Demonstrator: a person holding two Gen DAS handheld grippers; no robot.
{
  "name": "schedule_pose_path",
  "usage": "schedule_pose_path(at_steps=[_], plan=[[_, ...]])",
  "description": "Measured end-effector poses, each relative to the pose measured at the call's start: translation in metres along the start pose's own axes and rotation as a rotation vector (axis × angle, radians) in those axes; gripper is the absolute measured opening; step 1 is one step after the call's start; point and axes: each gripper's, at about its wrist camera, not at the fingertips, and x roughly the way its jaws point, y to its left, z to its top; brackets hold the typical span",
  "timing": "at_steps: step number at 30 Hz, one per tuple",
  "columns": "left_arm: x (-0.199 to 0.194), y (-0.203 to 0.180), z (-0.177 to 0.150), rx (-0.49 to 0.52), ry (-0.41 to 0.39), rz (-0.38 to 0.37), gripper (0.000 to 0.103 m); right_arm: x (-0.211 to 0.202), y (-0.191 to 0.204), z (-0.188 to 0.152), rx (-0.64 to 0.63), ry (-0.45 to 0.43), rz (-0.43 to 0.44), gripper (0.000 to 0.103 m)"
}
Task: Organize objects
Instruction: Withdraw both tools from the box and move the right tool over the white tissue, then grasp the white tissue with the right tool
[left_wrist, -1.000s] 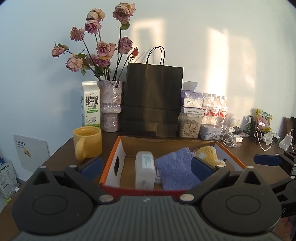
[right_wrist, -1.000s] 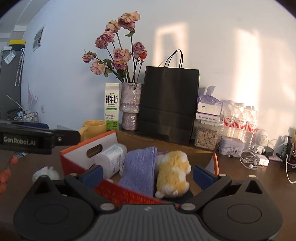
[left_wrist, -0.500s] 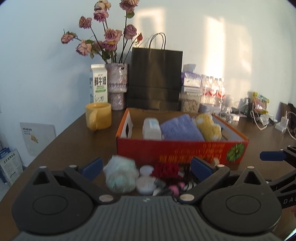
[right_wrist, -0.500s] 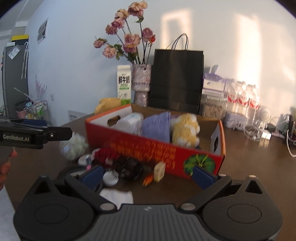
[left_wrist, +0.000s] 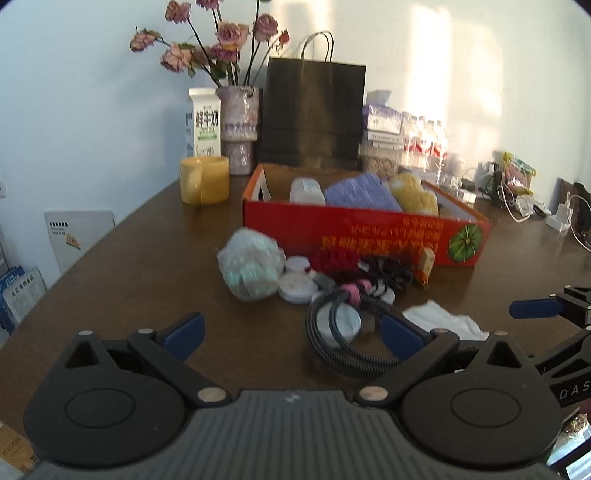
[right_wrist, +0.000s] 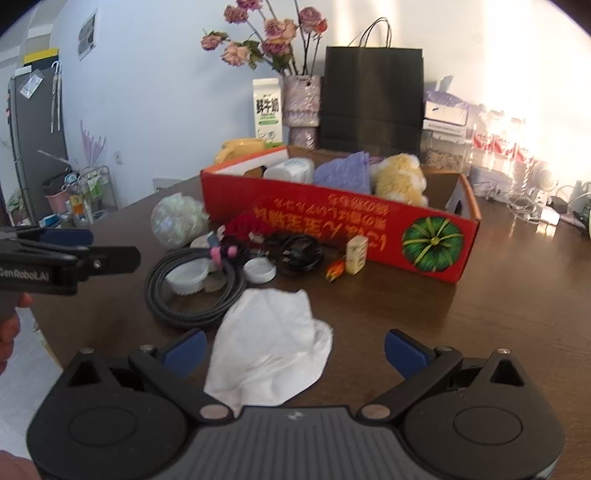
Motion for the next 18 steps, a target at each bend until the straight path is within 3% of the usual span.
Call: schedule_pose_path(at_steps=[10, 18], plan=[[0.002, 0.001, -0.004, -0.008, 0.011, -0.003, 0.103, 0.021, 0.011, -0.004, 0.001, 0.072, 0.016, 0.103], [0.005, 0.004, -0.005, -0.016, 0.019, -0.001, 0.103, 0.028, 0.016, -0.004, -0.027, 0.057, 0.026, 0.103]])
